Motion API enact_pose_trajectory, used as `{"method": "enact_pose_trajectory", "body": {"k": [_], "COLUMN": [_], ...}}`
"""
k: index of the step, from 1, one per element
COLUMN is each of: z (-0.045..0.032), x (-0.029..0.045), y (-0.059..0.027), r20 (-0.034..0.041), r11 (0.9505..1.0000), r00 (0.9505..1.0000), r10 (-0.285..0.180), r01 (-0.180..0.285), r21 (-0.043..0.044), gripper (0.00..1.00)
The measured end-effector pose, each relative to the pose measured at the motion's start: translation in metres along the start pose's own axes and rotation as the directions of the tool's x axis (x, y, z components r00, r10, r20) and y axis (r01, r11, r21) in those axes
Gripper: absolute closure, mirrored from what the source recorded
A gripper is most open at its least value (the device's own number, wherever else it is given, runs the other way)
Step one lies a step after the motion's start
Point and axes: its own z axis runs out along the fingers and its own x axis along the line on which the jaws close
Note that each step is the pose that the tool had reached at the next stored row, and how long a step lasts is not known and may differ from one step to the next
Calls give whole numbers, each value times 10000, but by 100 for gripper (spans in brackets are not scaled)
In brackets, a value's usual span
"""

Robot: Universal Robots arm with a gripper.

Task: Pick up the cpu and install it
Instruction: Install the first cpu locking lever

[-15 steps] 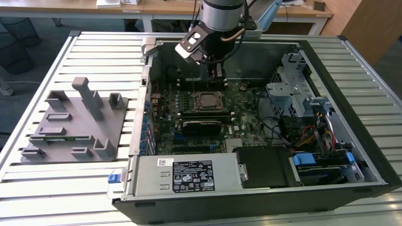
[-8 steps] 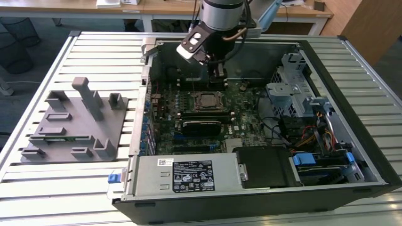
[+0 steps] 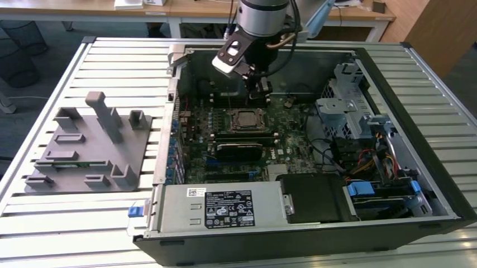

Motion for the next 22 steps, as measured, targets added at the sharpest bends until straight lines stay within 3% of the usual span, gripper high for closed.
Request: {"method": "enact_pose_trajectory", "body": {"k": [6, 11, 18, 22], "z": [9, 13, 17, 18], "x": [6, 7, 7, 7], "y": [-26, -26, -26, -26], "r20": [15, 24, 40, 45], "r11": [9983, 9890, 9644, 9454], "r00": [9983, 9890, 9644, 9454], "r10": [-580, -1478, -2645, -3258], "r01": [580, 1478, 2645, 3258], "r21": [1, 6, 5, -1], "gripper": [89, 89, 89, 89]}}
